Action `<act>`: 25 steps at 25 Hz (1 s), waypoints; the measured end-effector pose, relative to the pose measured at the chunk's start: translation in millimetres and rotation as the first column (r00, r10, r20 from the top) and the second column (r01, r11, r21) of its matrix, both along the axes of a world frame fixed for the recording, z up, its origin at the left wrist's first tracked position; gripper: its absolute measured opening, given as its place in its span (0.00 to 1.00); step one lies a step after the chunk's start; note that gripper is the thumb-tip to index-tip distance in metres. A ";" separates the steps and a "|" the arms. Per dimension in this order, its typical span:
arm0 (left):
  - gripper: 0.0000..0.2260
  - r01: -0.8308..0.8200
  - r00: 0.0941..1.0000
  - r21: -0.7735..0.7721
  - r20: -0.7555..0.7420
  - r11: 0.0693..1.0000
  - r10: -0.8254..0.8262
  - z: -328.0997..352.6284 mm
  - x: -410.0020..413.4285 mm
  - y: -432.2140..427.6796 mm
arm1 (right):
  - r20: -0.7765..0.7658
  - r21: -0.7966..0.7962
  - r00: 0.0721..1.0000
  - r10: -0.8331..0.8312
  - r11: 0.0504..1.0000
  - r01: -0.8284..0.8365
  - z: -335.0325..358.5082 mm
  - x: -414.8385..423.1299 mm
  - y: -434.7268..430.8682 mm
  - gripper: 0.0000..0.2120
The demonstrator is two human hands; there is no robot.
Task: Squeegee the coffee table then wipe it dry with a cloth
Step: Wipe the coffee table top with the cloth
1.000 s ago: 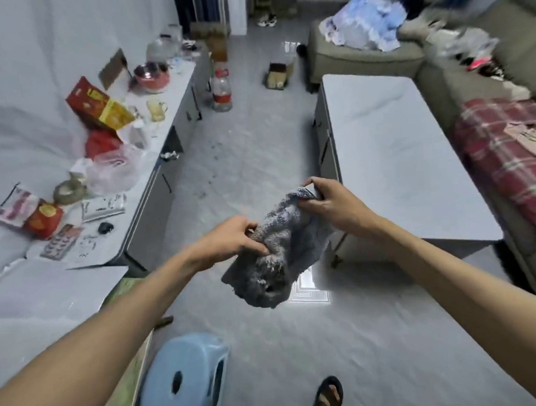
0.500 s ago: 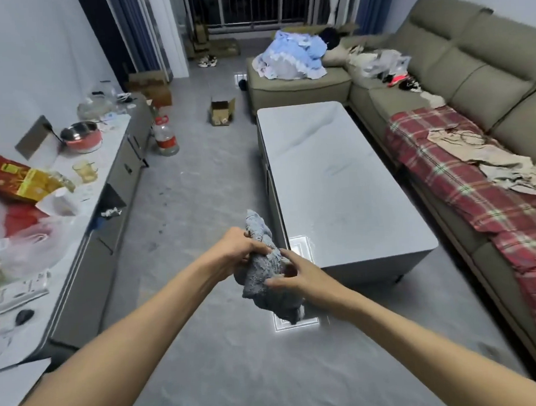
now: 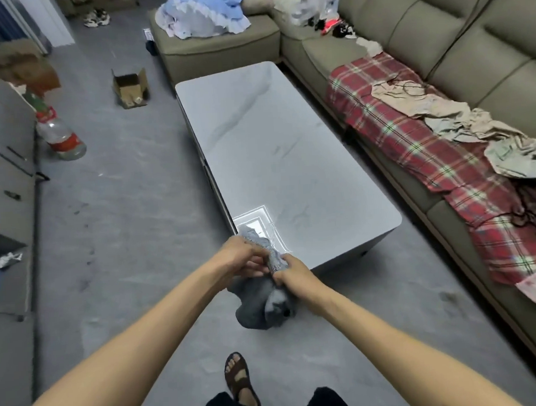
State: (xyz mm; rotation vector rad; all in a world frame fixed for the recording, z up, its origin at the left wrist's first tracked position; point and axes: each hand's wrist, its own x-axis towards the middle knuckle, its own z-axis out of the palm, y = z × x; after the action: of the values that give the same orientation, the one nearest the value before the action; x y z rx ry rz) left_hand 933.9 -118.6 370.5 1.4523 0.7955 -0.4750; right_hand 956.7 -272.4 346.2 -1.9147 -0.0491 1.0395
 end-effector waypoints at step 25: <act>0.19 0.045 0.992 0.790 -0.106 0.611 0.063 -444.3 274.8 52.8 | 0.602 -0.398 0.781 0.166 0.910 0.114 -429.5 492.6 -82.6 0.13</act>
State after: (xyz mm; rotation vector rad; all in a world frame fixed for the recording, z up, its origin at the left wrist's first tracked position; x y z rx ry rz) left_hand 1208.7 -65.8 -73.8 2.2654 1.2042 -0.1847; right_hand 1449.3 -355.1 -83.4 -2.5982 -0.2536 0.3872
